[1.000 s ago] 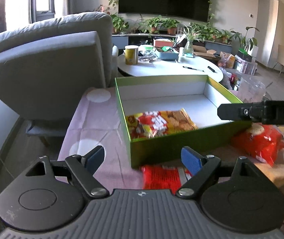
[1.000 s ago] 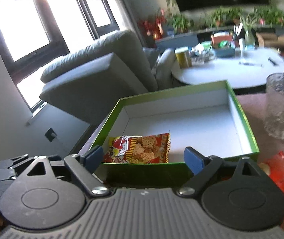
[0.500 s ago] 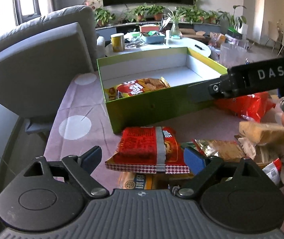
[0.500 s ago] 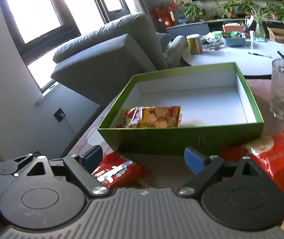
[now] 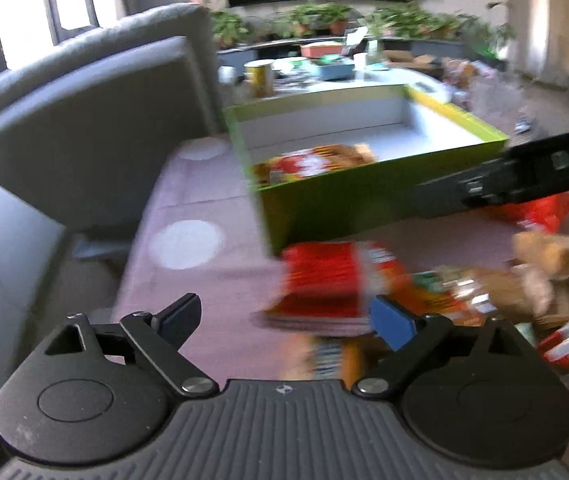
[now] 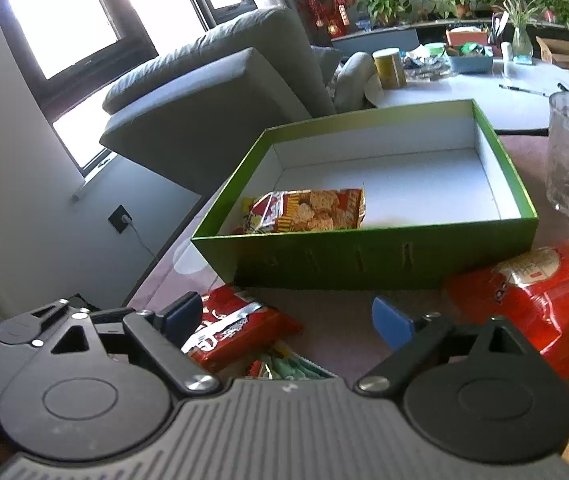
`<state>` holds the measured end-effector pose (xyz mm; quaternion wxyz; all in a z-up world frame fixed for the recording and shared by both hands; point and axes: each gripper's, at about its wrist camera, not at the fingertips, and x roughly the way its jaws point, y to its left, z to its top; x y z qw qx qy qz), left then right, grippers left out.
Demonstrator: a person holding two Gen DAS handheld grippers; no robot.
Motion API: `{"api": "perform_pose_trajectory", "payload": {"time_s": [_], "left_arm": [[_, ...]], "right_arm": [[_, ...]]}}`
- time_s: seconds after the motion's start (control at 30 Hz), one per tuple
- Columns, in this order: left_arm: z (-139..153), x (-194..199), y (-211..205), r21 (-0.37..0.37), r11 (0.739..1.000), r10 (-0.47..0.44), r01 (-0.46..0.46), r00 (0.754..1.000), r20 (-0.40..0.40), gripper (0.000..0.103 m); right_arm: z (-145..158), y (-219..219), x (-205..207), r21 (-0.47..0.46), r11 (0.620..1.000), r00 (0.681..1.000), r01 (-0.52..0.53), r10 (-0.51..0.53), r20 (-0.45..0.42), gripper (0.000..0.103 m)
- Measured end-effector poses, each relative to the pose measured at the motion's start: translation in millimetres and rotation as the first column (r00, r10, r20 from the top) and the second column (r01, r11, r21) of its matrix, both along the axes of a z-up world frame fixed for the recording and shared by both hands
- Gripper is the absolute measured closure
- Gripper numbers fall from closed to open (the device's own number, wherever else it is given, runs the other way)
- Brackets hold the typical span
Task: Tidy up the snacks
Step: 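Move the right gripper to the red wafer pack and grasp it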
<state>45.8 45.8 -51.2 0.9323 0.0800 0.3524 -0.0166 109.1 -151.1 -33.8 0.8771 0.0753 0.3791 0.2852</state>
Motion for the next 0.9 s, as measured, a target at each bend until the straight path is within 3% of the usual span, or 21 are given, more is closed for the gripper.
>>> {"api": "perform_pose_trajectory", "payload": {"time_s": [0.07, 0.2, 0.4, 0.53, 0.67, 0.83, 0.9], "left_arm": [[-1, -2, 11, 0.009, 0.999, 0.041, -0.041, 0.999, -0.002, 0.012], [0, -3, 30, -0.092, 0.990, 0.107, -0.109, 0.994, -0.027, 0.012], [7, -15, 10, -0.165, 0.986, -0.022, 0.020, 1.000, -0.009, 0.012], [3, -13, -11, -0.138, 0.987, -0.090, 0.086, 0.996, -0.022, 0.012], [-6, -6, -17, -0.123, 0.989, -0.092, 0.085, 0.994, -0.051, 0.012], [-8, -1, -11, -0.156, 0.984, -0.095, 0.084, 0.993, -0.069, 0.019], [-8, 1, -8, -0.173, 0.982, -0.094, 0.080, 0.993, -0.072, 0.030]], "right_arm": [[-2, 2, 1, -0.001, 1.000, 1.000, -0.012, 0.012, -0.008, 0.039], [-8, 12, 9, 0.004, 0.999, 0.997, -0.049, 0.049, -0.051, 0.039], [-14, 28, 26, 0.004, 0.996, 0.989, -0.090, 0.090, -0.115, 0.039], [-18, 39, 35, -0.010, 0.992, 0.984, -0.126, 0.124, -0.129, 0.039], [-27, 53, 45, -0.032, 0.984, 0.972, -0.178, 0.170, -0.160, 0.039], [-34, 61, 54, -0.025, 0.977, 0.958, -0.211, 0.201, -0.204, 0.039], [-35, 61, 58, -0.018, 0.977, 0.953, -0.211, 0.202, -0.225, 0.039]]}}
